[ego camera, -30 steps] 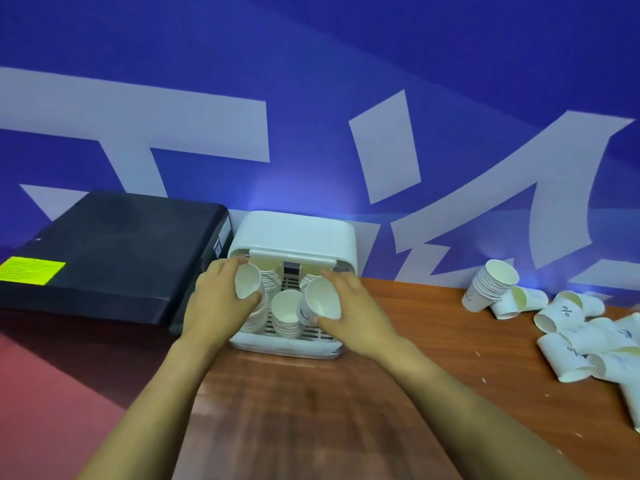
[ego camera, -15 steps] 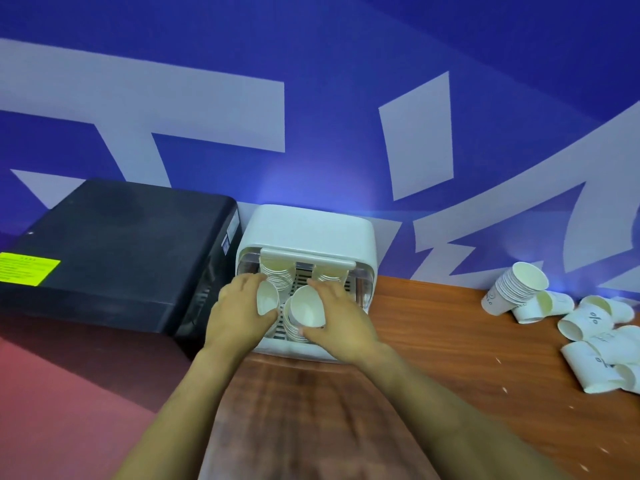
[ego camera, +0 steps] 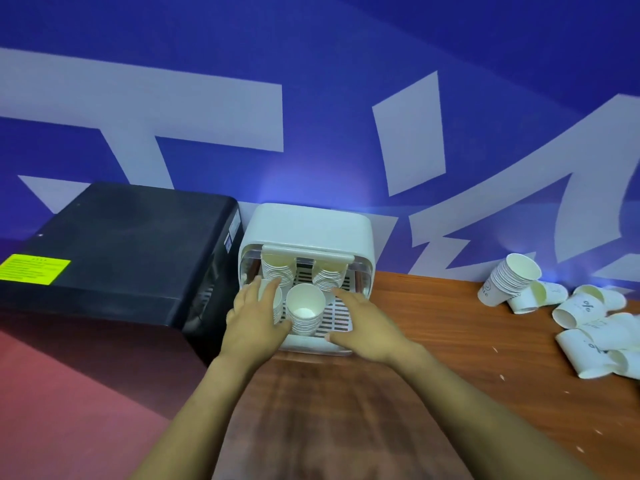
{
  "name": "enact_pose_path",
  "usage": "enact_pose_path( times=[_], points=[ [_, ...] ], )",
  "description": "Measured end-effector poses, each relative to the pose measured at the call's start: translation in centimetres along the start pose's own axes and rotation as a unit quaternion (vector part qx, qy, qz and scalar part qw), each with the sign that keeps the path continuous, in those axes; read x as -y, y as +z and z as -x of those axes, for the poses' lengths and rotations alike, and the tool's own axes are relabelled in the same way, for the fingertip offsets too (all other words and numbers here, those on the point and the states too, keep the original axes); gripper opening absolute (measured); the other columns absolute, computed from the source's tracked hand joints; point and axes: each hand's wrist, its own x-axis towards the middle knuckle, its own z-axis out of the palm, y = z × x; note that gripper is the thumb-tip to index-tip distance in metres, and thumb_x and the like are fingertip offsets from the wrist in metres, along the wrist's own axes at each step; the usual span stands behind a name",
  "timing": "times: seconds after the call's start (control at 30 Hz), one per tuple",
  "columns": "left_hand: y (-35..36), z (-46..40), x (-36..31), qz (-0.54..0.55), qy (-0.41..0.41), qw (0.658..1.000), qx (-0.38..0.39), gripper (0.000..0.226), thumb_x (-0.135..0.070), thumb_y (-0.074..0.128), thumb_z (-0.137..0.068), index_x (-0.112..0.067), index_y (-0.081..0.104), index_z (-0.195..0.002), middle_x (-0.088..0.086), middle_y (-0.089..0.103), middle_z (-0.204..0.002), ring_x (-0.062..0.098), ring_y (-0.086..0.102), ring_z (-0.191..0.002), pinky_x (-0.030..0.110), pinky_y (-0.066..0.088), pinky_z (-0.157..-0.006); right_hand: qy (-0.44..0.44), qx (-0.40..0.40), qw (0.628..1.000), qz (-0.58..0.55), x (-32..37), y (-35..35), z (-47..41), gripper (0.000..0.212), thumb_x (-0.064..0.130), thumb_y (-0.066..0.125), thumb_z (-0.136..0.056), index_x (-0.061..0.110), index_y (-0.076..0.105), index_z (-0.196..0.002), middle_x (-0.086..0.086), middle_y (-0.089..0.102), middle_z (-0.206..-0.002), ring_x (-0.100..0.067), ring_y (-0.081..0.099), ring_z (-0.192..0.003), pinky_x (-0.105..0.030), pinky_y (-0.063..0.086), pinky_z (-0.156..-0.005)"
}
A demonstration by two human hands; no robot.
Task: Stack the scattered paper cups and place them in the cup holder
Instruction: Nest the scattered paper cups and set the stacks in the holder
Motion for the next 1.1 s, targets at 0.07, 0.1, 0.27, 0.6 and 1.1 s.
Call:
enact_pose_path(
  times=[0.07, 0.1, 0.27, 0.6, 1.1],
  points=[
    [0.1, 1.4, -1.4, 0.006, 0.054, 0.999, 0.003, 0.07, -0.037, 0.061, -0.085, -0.03, 0.026, -0.146, -0.002, 0.024, -0.153, 0.02, 0.018, -0.142, 0.041, 0.027, -0.111, 0.014, -0.003, 0.999, -0.038, -1.5, -0.7, 2.7, 0.079, 0.035, 0.068, -0.081, 0.029, 0.025, -0.148, 0.002, 0.033, -0.149, -0.015, 0.039, -0.132, -0.025, 0.032, -0.107],
    [0.3, 2.0, -2.1, 0.013, 0.074, 0.997, 0.007, 0.068, -0.035, 0.061, -0.085, -0.03, 0.029, -0.145, -0.004, 0.028, -0.151, 0.019, 0.023, -0.14, 0.04, 0.029, -0.11, 0.026, 0.003, 0.999, -0.041, -2.6, -0.9, 4.2, 0.077, 0.033, 0.068, -0.082, 0.028, 0.027, -0.147, 0.001, 0.035, -0.148, -0.014, 0.041, -0.13, -0.023, 0.032, -0.106],
    [2.6, 3.5, -6.0, 0.09, 0.127, 0.988, 0.02, 0.056, -0.031, 0.062, -0.086, -0.027, 0.042, -0.138, -0.002, 0.047, -0.138, 0.021, 0.043, -0.126, 0.035, 0.037, -0.105, 0.114, 0.016, 0.993, -0.031, -7.9, -0.9, 11.2, 0.07, 0.037, 0.069, -0.082, 0.029, 0.035, -0.143, 0.0, 0.041, -0.143, -0.013, 0.042, -0.129, -0.031, 0.035, -0.11],
    [7.1, 8.3, -12.6, 0.06, 0.147, 0.983, 0.09, 0.054, -0.033, 0.065, -0.085, -0.025, 0.046, -0.135, 0.0, 0.05, -0.135, 0.019, 0.047, -0.125, 0.032, 0.038, -0.103, 0.111, -0.039, 0.991, -0.063, -12.8, -3.5, 18.4, 0.06, 0.035, 0.065, -0.085, 0.027, 0.041, -0.14, 0.004, 0.046, -0.133, -0.004, 0.048, -0.102, -0.02, 0.036, -0.09],
    [22.1, 16.5, -32.9, 0.073, 0.13, 0.98, 0.133, 0.053, -0.034, 0.062, -0.086, -0.031, 0.043, -0.135, -0.003, 0.05, -0.132, 0.018, 0.047, -0.124, 0.034, 0.04, -0.103, 0.151, -0.033, 0.985, -0.072, -34.5, -10.5, 33.8, 0.055, 0.032, 0.068, -0.084, 0.026, 0.047, -0.135, 0.002, 0.051, -0.124, -0.006, 0.052, -0.104, -0.02, 0.041, -0.093]
  ],
)
